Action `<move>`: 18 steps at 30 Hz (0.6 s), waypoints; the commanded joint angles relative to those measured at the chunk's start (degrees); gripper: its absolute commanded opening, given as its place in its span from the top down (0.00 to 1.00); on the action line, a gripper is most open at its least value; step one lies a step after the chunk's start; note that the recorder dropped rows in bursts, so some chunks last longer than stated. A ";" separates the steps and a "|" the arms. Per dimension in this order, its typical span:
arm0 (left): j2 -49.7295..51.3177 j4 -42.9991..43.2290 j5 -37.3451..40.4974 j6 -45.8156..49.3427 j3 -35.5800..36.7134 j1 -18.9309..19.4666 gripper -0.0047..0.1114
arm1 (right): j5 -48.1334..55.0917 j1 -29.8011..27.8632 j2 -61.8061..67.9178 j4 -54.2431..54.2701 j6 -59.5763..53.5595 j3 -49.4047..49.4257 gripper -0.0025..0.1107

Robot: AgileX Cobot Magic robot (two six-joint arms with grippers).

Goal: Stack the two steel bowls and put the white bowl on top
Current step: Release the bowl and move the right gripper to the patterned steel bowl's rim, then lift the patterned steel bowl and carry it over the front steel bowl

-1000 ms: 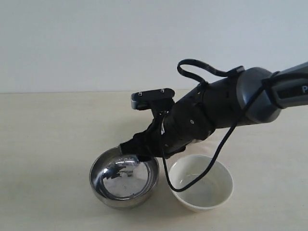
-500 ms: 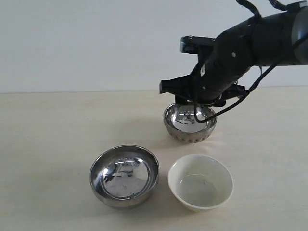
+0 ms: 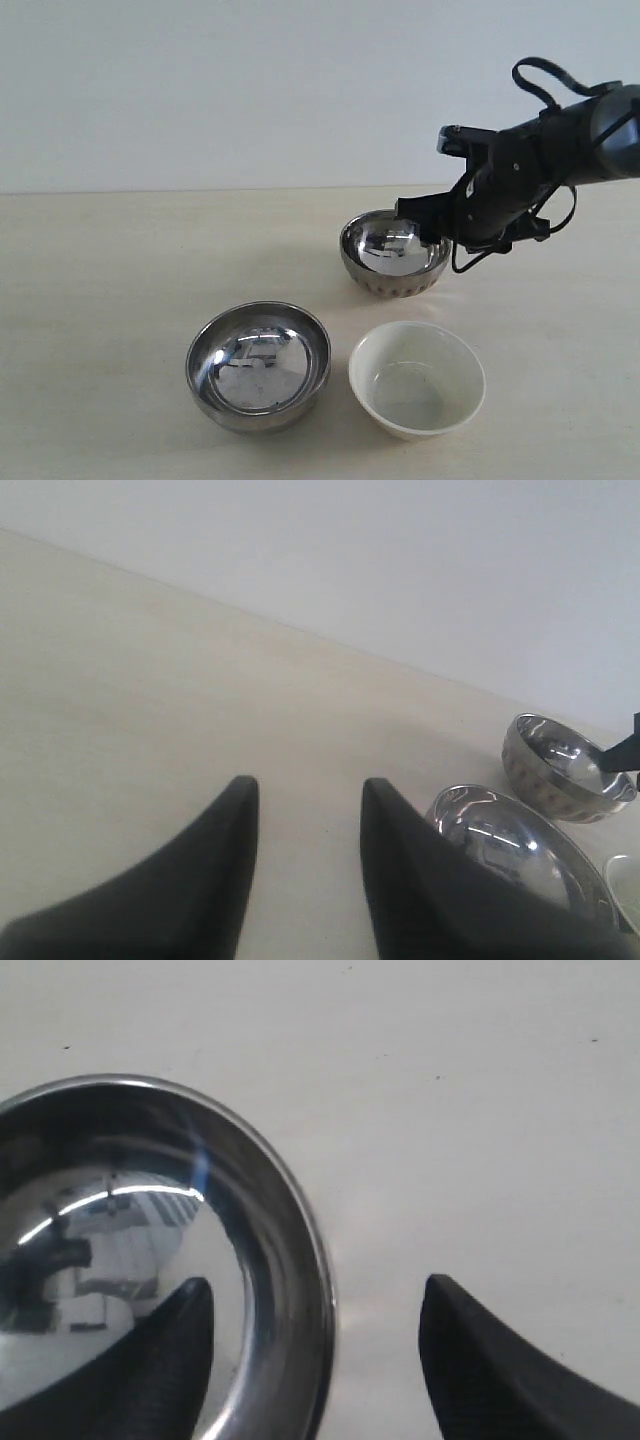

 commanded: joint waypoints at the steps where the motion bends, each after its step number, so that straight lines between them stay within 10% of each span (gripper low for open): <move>1: -0.19 -0.19 -0.18 0.07 0.23 0.16 0.68 | -4.23 -0.40 3.44 -0.55 -0.70 -0.31 0.52; 9: -0.19 -0.19 -0.18 0.07 0.23 0.16 0.68 | -6.23 -0.40 4.75 -0.55 -0.70 -0.31 0.98; 18: -0.19 -0.19 -0.18 0.07 0.23 0.16 0.68 | -3.73 -0.18 -0.54 -0.55 -0.70 -0.31 0.98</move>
